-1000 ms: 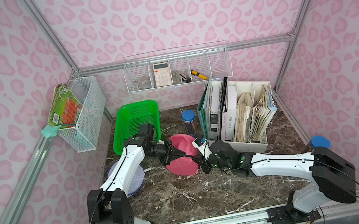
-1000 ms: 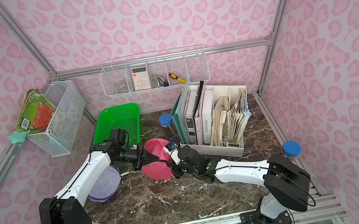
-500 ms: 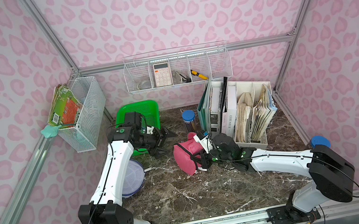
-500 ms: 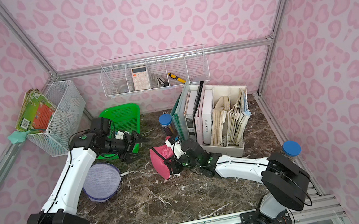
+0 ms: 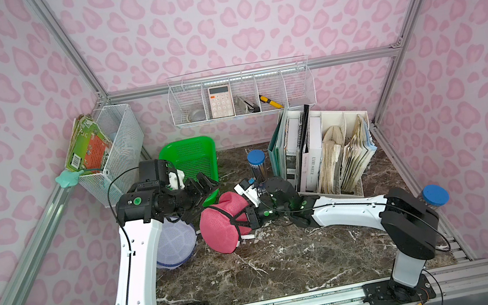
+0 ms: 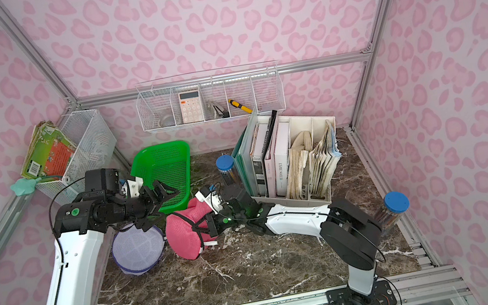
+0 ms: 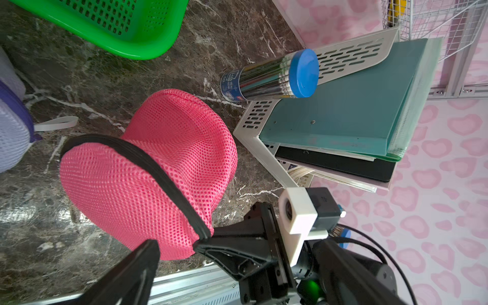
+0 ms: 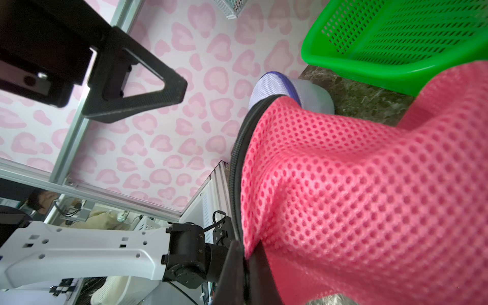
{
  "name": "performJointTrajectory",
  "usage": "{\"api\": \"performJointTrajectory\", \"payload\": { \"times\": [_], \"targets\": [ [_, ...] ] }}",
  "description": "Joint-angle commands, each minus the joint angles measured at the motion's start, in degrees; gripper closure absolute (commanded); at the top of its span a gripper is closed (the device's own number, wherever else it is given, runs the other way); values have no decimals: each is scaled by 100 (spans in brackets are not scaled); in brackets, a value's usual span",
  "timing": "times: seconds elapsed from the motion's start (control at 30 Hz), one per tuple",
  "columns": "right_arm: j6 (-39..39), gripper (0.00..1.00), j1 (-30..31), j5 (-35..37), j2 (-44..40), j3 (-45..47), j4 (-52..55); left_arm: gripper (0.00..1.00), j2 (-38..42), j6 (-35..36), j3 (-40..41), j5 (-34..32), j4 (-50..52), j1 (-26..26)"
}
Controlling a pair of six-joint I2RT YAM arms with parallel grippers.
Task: Turn the laundry bag inside out
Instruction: Zip the zipper on the laundry bag, then adjust the laundry bag at the center of the board.
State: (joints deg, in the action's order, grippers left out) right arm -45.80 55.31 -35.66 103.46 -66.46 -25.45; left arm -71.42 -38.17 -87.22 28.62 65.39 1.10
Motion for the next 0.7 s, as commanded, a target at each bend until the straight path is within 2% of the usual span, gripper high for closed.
{"api": "performJointTrajectory", "payload": {
  "times": [0.0,0.13,0.2,0.33,0.53,0.67],
  "targets": [
    [-751,100,-127,-625,344,13,-738,1,86,60,111,-94,-63,-14],
    [-1591,100,-439,-736,697,558,-1818,1,180,22,231,-45,-88,-20],
    [-1765,100,-558,-687,811,673,-1969,1,207,12,261,-11,-92,-18],
    [-1617,92,-723,-339,816,798,-1613,2,209,-41,284,120,-152,-17],
    [-1144,72,-917,222,656,871,-585,2,181,-94,312,211,-214,-21],
    [-609,68,-918,623,509,814,361,1,184,-77,346,231,-238,-14]
  ]
}}
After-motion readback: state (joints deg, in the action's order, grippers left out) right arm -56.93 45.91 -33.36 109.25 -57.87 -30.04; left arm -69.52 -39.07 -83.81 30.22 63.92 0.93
